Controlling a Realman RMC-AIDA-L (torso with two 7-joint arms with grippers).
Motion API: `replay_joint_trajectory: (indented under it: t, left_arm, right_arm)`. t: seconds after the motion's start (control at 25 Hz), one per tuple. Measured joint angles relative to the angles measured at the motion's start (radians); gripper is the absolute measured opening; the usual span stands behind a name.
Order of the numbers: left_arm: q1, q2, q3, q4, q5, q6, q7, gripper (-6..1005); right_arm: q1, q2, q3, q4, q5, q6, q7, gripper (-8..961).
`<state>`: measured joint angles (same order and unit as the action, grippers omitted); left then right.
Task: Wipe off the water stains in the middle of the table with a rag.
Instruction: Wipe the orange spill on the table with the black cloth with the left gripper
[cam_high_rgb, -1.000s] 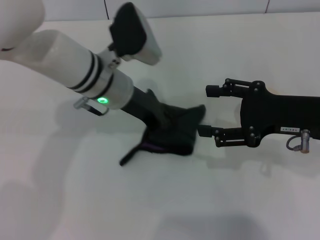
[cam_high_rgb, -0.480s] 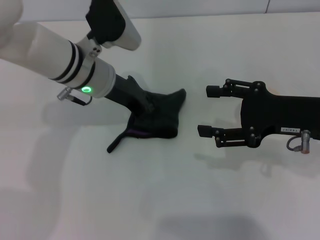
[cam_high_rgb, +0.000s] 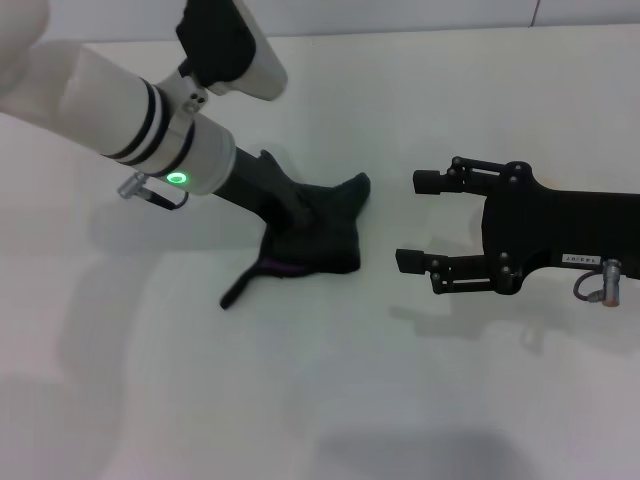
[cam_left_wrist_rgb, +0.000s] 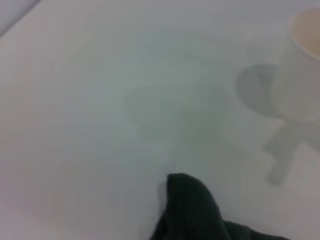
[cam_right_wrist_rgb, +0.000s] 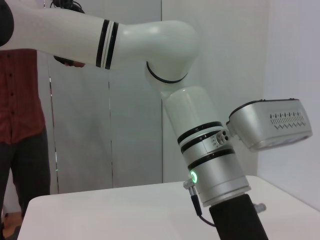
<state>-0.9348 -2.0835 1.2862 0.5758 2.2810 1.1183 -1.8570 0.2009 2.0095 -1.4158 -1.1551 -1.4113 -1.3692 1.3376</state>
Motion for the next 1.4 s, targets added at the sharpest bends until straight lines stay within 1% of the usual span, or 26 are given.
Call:
replay_joint_trajectory:
  t: [0.08, 0.2, 0.36, 0.48, 0.68, 0.84, 1.0, 1.16, 1.32, 1.4]
  left_arm:
    - [-0.003, -0.001, 0.037, 0.0, -0.026, 0.005, 0.001, 30]
    - [-0.005, -0.002, 0.123, 0.001, -0.091, 0.015, 0.003, 30]
    - [-0.006, -0.002, 0.191, 0.001, -0.146, 0.021, 0.004, 30]
    - [-0.006, -0.003, 0.212, 0.001, -0.17, 0.045, 0.008, 30]
    - [-0.001, -0.003, 0.215, 0.002, -0.192, 0.084, 0.028, 30]
    - [0.008, -0.003, 0.2, 0.004, -0.195, 0.079, 0.025, 30]
    - [0.053, 0.003, 0.124, 0.04, -0.171, 0.07, 0.02, 30]
    - [0.102, 0.006, 0.059, 0.094, -0.116, 0.083, 0.005, 30]
    - [0.136, 0.006, 0.048, 0.129, -0.085, 0.1, -0.013, 30]
    - [0.159, 0.01, 0.048, 0.153, -0.079, 0.108, -0.021, 30]
  right_arm:
    - [0.0, 0.0, 0.0, 0.0, 0.0, 0.0, 0.0, 825]
    - [0.0, 0.0, 0.0, 0.0, 0.0, 0.0, 0.0, 825]
    - [-0.001, 0.0, 0.0, 0.0, 0.0, -0.001, 0.0, 825]
    - [-0.001, 0.0, 0.0, 0.0, 0.0, -0.001, 0.0, 825]
    - [-0.002, 0.0, 0.0, 0.0, 0.0, -0.002, 0.001, 825]
    - [-0.002, 0.0, 0.0, 0.0, 0.0, -0.005, 0.001, 825]
    - [-0.002, 0.0, 0.001, 0.0, 0.0, -0.012, 0.001, 825]
    - [-0.003, 0.0, 0.011, 0.0, 0.0, -0.016, 0.002, 825]
    - [-0.003, 0.0, 0.013, 0.0, 0.0, -0.018, 0.003, 825]
    - [-0.002, 0.0, 0.013, 0.0, 0.001, -0.017, 0.003, 825]
